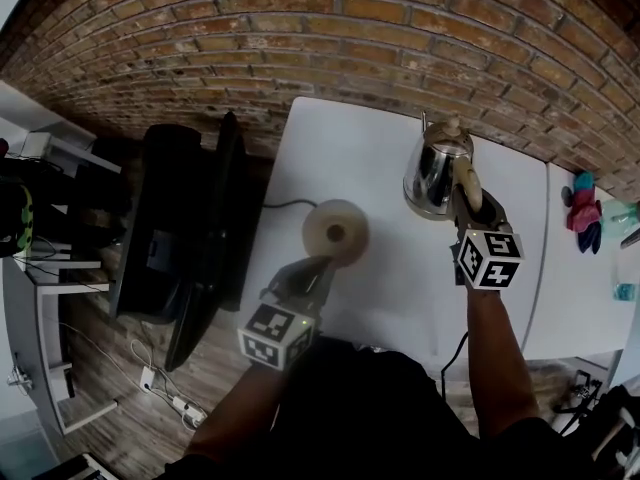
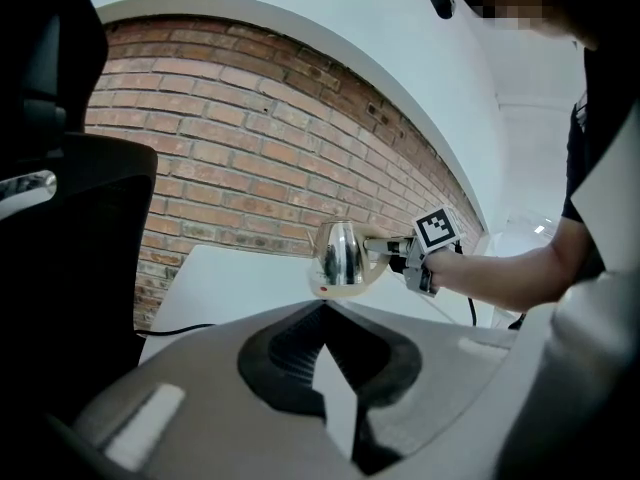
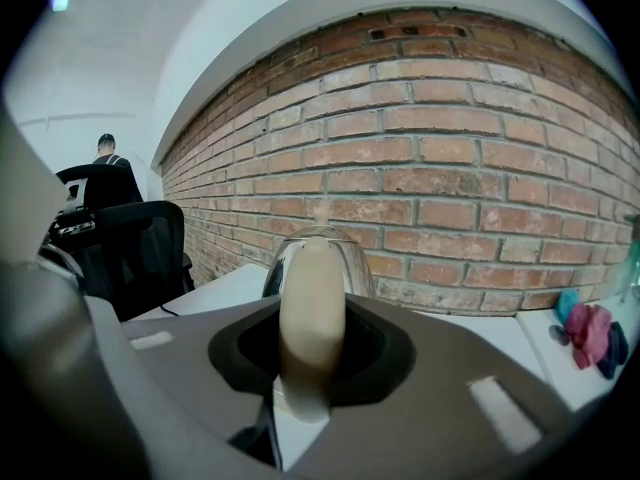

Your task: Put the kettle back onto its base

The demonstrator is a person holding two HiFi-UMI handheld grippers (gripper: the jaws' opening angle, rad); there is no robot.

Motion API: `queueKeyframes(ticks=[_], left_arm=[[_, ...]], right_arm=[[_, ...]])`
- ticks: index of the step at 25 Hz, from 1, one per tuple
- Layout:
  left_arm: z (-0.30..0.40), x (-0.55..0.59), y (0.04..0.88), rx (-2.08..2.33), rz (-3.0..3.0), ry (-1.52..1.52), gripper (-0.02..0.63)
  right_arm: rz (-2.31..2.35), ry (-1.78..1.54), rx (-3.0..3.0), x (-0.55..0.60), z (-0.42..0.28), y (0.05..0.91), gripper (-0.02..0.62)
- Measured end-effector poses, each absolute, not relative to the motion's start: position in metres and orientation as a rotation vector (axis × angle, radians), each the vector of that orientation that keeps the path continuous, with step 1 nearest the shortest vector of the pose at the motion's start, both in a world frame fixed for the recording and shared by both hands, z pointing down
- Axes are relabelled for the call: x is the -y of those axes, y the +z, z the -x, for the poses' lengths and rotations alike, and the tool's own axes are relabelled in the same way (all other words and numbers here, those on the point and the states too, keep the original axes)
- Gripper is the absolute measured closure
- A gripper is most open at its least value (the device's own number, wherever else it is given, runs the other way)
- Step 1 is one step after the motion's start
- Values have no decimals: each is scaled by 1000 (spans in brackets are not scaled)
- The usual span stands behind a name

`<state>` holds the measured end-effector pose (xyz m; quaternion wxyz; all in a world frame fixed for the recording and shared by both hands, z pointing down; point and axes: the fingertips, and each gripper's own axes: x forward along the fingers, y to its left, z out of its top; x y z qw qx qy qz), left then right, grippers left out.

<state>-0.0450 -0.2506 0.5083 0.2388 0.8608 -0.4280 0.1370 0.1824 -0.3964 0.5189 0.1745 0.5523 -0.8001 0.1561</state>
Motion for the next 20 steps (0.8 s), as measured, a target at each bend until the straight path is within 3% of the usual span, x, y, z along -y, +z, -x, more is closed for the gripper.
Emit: queueKeyframes(ticks=[20], left_arm=[[78,229,516,1280,-2293,345,606]], right_arm=[[-1412,518,2480,377,-110,496,489]])
